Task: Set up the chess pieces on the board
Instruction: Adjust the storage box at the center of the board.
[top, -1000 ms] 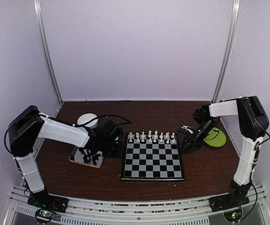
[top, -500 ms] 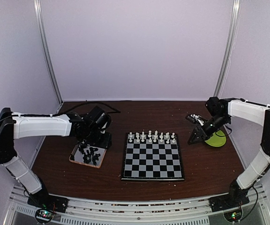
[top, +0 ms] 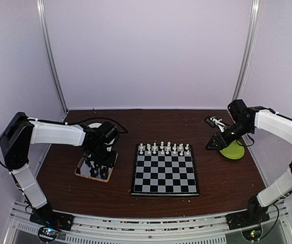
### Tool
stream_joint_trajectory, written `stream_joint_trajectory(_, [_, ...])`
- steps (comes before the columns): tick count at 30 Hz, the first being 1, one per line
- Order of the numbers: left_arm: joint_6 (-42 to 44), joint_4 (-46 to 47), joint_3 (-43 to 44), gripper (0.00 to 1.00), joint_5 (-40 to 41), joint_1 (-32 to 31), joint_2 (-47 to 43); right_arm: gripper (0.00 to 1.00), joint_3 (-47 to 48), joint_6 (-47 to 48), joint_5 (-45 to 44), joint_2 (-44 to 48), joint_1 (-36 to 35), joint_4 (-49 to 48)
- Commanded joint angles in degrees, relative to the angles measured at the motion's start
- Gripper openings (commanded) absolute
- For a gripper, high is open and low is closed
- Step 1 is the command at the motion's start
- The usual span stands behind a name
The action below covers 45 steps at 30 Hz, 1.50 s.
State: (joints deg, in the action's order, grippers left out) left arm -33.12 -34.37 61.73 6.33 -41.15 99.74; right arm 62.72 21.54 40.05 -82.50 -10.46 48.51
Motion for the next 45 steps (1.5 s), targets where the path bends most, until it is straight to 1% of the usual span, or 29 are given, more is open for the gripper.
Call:
stream_joint_trajectory(1, [2.0, 0.6, 1.7, 0.38, -2.1, 0.7, 0.8, 0.4, -0.1, 0.9, 0.0, -0.9, 0.3, -0.6])
stream_joint_trajectory(7, [3.5, 2.9, 0.7, 0.37, -5.9, 0.7, 1.6, 0.39, 0.3, 0.9, -0.1, -1.9, 0.3, -0.6])
stream_joint_trajectory(17, [3.4, 4.8, 0.0, 0.34, -8.9, 0.4, 2.9, 0.39, 0.4, 1.3, 0.1, -3.0, 0.3, -0.2])
stream_joint_trajectory(23, [3.4, 6.0, 0.6, 0.32, -10.6, -2.4, 3.0, 0.38, 0.7, 1.5, 0.4, -4.0, 0.3, 0.2])
stream_joint_trajectory(33, [2.6, 6.1, 4.5, 0.31, -11.4, -7.7, 6.2, 0.38, 1.0, 1.4, 0.7, -4.9, 0.3, 0.4])
stream_joint_trajectory(38, [2.5, 5.0, 5.5, 0.31, -10.1, -8.3, 5.6, 0.38, 0.9, 1.4, 0.9, -4.9, 0.3, 0.4])
stream_joint_trajectory(45, [6.3, -2.0, 8.6, 0.35, -3.5, -8.3, -1.7, 0.37, 2.9, 1.2, 0.0, -2.4, 0.3, 1.4])
